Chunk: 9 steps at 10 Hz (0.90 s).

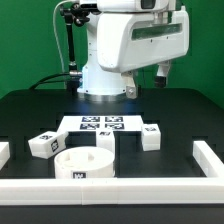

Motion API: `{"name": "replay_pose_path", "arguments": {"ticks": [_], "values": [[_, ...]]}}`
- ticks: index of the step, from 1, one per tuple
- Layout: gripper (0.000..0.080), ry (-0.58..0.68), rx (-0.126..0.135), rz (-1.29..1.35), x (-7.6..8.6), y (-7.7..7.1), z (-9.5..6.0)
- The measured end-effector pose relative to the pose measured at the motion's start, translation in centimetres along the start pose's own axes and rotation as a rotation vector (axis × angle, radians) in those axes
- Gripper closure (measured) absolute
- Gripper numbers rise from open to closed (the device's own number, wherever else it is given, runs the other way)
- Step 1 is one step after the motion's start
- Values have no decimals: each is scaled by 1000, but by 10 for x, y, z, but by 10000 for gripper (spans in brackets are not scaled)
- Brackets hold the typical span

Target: Assemble stool

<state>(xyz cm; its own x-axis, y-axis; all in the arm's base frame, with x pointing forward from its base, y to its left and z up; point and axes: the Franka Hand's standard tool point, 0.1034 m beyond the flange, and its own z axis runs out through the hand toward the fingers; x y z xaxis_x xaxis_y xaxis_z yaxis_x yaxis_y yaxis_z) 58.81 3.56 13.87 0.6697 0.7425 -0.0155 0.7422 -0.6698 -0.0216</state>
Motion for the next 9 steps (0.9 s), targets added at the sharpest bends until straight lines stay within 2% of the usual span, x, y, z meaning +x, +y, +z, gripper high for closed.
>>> {"name": "replay_pose_path", "arguments": {"ticks": [1,4,5,7,9], "values": [[150,9,9,18,1,0,-1],[150,8,9,13,-1,1,0],[150,21,-11,-41,-15,11,8],[150,20,-19,-48,-46,26,32],[150,32,-35,-76,-60,40,53]]}}
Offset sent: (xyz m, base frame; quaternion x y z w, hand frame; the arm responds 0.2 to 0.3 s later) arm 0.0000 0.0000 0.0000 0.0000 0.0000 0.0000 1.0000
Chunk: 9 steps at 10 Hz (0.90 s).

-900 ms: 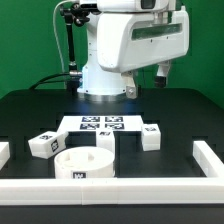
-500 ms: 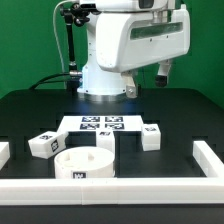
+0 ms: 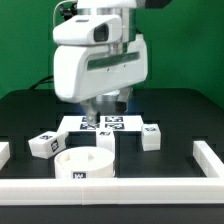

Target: Assemble stool

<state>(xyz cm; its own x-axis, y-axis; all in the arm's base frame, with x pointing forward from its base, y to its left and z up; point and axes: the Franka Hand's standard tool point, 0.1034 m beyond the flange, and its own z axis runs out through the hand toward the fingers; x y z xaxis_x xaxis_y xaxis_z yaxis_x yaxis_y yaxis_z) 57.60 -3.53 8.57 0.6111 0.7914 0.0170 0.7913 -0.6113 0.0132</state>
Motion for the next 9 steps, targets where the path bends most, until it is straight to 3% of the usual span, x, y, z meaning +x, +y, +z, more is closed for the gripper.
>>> {"name": "replay_pose_path", "arguments": {"ticks": [1,5,9], "values": [[150,3,-1,-26,-9,8,12],[150,1,3,-21,-10,10,16],[150,-6,19,-10,-9,16,44]]}}
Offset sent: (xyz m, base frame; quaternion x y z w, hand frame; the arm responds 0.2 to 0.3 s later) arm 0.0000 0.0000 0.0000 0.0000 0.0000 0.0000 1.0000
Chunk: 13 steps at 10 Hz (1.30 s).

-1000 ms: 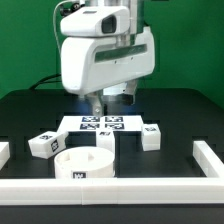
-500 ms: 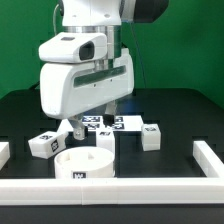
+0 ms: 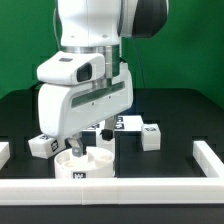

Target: Assemble stool

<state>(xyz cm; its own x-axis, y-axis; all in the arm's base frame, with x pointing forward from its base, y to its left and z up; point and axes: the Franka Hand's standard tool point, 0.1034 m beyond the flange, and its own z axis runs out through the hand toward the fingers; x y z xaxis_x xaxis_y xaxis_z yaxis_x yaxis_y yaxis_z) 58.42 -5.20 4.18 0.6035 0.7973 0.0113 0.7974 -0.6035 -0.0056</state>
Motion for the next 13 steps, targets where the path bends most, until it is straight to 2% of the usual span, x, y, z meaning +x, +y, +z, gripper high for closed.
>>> {"name": "replay_pose_path", "arguments": {"ticks": [2,10,13], "values": [[150,-2,6,5,1,-3,8],[150,1,9,-7,6,-12,15],[150,8,9,-15,14,-12,14]]}}
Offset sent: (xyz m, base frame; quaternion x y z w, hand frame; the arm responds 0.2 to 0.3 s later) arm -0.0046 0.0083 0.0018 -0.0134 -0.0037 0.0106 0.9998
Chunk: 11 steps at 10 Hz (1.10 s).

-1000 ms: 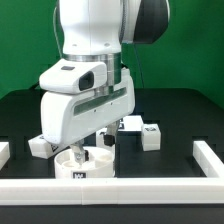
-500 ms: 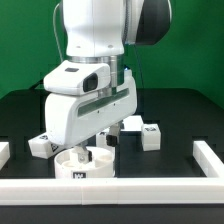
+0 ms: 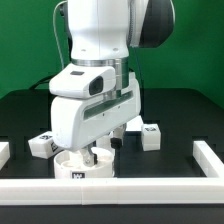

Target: Assemble stool

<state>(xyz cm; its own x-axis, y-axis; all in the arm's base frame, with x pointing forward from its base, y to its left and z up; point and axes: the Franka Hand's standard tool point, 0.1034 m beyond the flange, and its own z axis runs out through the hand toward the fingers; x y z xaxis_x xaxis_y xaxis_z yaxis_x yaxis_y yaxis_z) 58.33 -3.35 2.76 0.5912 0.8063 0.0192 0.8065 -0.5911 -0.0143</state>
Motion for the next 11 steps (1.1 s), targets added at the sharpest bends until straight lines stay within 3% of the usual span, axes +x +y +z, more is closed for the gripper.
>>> {"name": "replay_pose_path", "arguments": {"ticks": [5,6,7,9,10,11], "values": [[150,4,-1,-7,2,-4,10],[266,4,0,-6,2,-4,11],[266,4,-1,-6,2,-4,11],[567,4,0,-6,2,-4,11],[567,4,0,-6,2,-4,11],[740,2,3,-5,1,-4,11]]}}
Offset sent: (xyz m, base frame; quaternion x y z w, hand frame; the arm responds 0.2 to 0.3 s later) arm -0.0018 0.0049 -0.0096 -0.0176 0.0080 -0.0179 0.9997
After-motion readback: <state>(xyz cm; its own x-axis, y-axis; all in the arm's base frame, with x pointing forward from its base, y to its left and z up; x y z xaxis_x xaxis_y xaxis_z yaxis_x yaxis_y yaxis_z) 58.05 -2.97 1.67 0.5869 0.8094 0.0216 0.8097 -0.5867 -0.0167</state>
